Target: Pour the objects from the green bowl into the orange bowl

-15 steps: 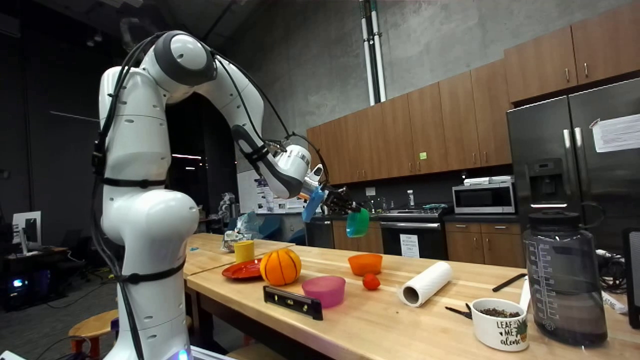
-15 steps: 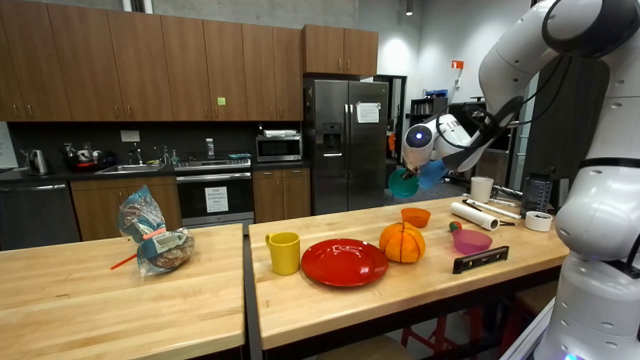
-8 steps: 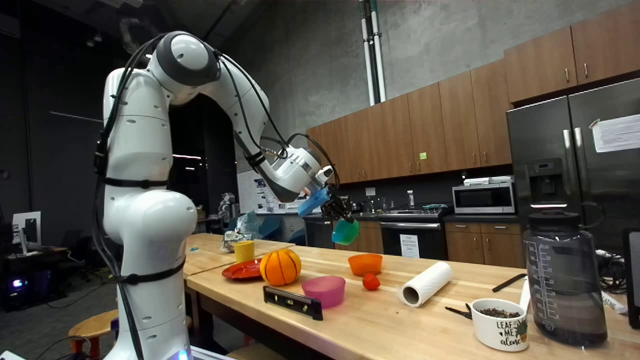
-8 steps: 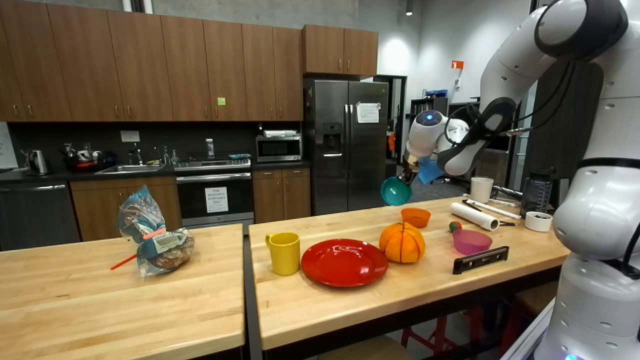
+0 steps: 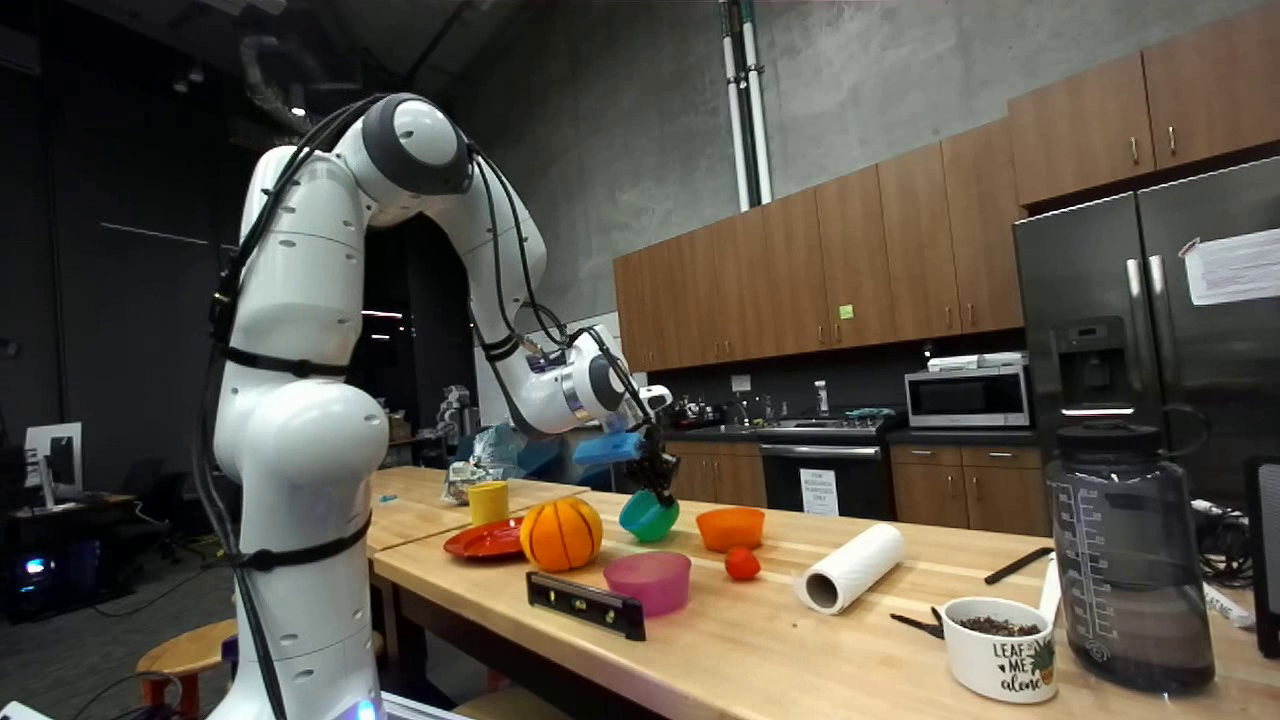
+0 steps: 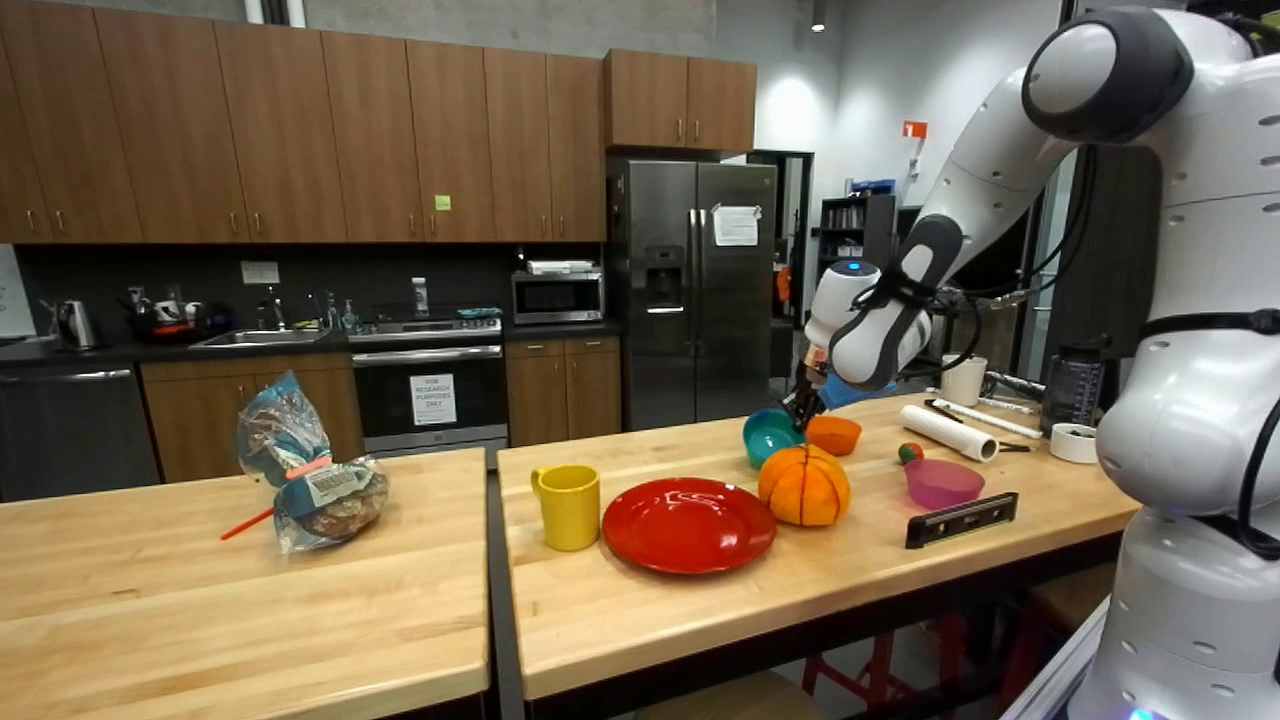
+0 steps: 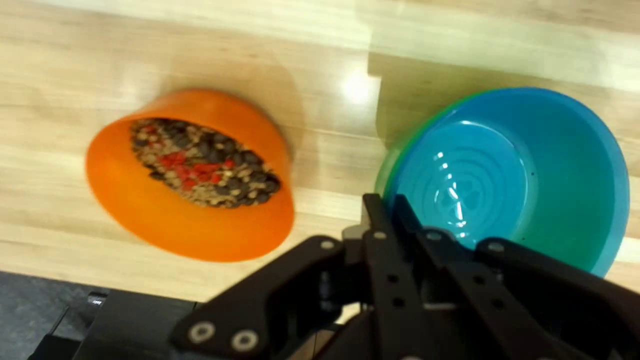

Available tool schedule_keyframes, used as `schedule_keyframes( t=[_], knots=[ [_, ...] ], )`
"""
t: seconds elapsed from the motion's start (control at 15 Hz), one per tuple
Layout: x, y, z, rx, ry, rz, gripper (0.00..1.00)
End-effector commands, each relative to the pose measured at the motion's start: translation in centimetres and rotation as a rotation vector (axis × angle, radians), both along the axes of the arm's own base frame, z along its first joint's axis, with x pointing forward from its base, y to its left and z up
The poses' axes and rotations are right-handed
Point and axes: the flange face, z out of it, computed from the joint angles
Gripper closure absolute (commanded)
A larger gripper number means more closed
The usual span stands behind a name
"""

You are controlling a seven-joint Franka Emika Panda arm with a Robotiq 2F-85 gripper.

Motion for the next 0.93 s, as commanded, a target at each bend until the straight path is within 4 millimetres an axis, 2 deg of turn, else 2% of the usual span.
schedule_keyframes(
  t=[0.0, 0.13, 0.4, 0.53, 0.87],
  knots=[
    [1.8, 2.3, 1.6, 0.091, -0.025, 0.025, 0.99],
    [3.1, 2.0, 4.5, 0.131, -0.047, 0.020, 0.99],
    [4.3, -1.3, 8.9, 0.165, 0.027, -0.033, 0.99],
    [4.3, -3.1, 9.7, 0.166, 0.116, -0.057, 0.99],
    [3.9, -3.7, 8.9, 0.214, 0.296, 0.035, 0.99]
  ],
)
